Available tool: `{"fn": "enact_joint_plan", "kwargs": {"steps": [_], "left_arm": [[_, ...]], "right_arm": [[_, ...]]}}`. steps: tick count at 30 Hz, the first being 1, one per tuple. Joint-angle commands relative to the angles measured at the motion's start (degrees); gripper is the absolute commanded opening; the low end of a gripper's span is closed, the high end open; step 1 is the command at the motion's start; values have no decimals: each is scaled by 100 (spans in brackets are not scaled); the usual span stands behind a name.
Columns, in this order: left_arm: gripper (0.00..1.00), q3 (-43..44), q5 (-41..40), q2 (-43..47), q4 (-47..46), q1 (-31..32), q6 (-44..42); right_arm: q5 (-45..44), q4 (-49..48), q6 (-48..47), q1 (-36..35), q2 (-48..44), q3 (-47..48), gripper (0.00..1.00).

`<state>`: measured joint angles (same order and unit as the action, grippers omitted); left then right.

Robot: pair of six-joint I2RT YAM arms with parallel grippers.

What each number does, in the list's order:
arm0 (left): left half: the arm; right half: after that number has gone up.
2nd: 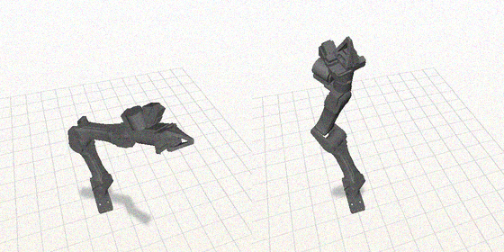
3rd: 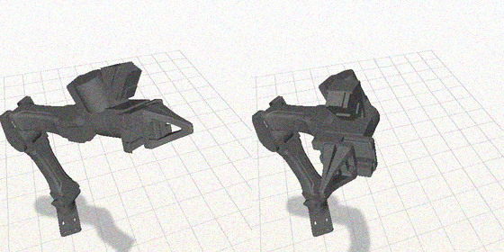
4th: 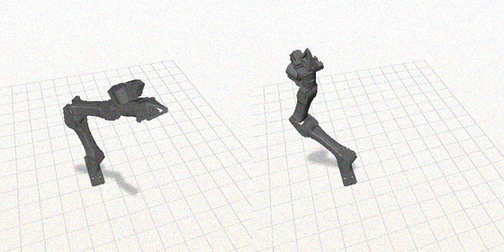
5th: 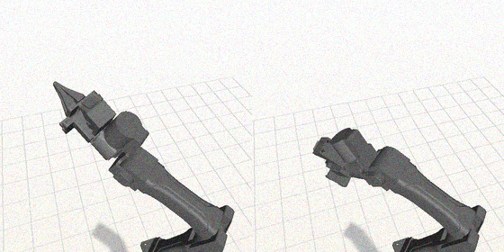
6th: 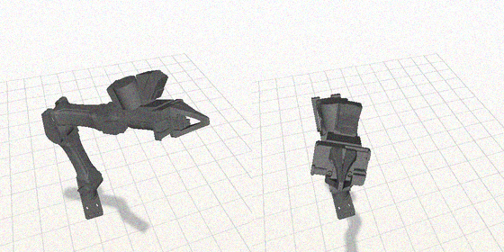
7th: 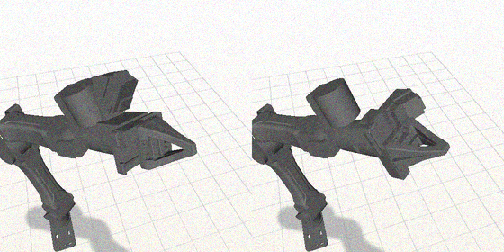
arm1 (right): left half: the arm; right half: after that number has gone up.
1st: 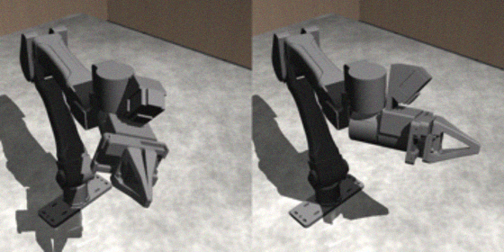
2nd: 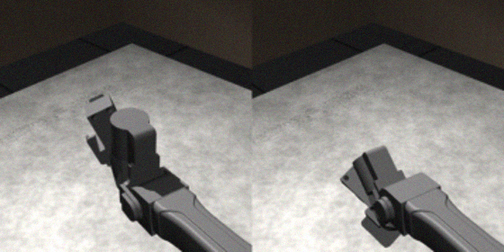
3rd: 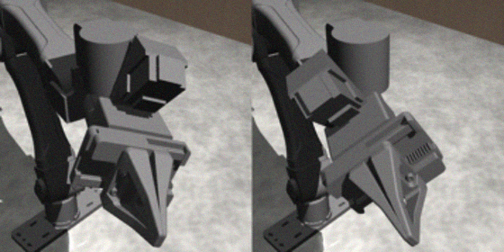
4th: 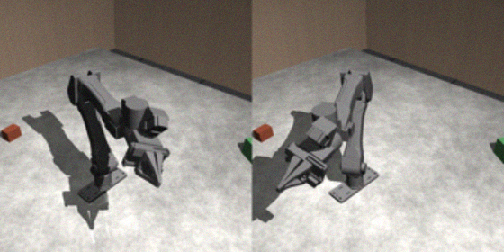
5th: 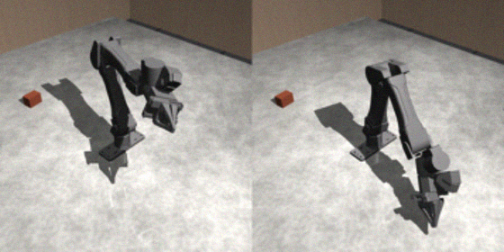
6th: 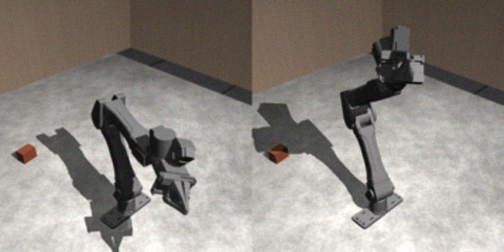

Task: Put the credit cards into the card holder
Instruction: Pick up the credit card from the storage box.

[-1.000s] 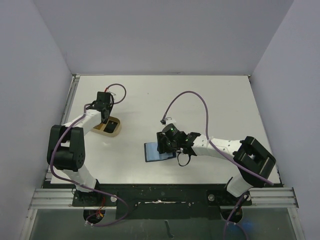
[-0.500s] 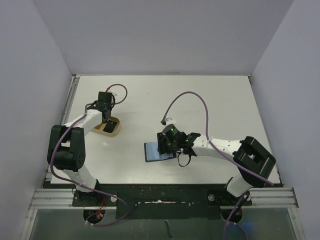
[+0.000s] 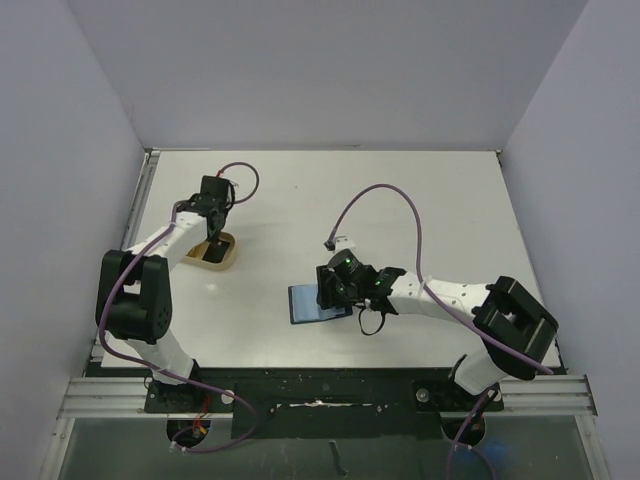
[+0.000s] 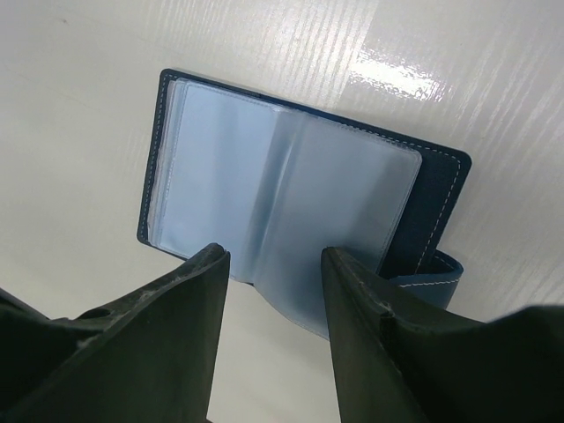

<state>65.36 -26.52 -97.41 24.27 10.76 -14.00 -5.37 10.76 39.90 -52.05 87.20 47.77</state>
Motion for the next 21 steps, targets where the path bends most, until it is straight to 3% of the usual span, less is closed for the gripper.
{"fn": "enact_joint_plan", "kwargs": {"steps": [1,11,17,21], "left_arm": [[0,477,-148,231,355,76,222],[0,733,425,621,798,250,1107],[0,919,1570,1145,1029,46,1913],[0,878,3094,1447,913,-8,2575]], "right_arm": [[-77,-164,79,3,-256,2,47],[-225,123,72,87,-293,182,44],[-378,337,62,191,-309,235,38],[-429,410,62,253,-291,254,35]]}}
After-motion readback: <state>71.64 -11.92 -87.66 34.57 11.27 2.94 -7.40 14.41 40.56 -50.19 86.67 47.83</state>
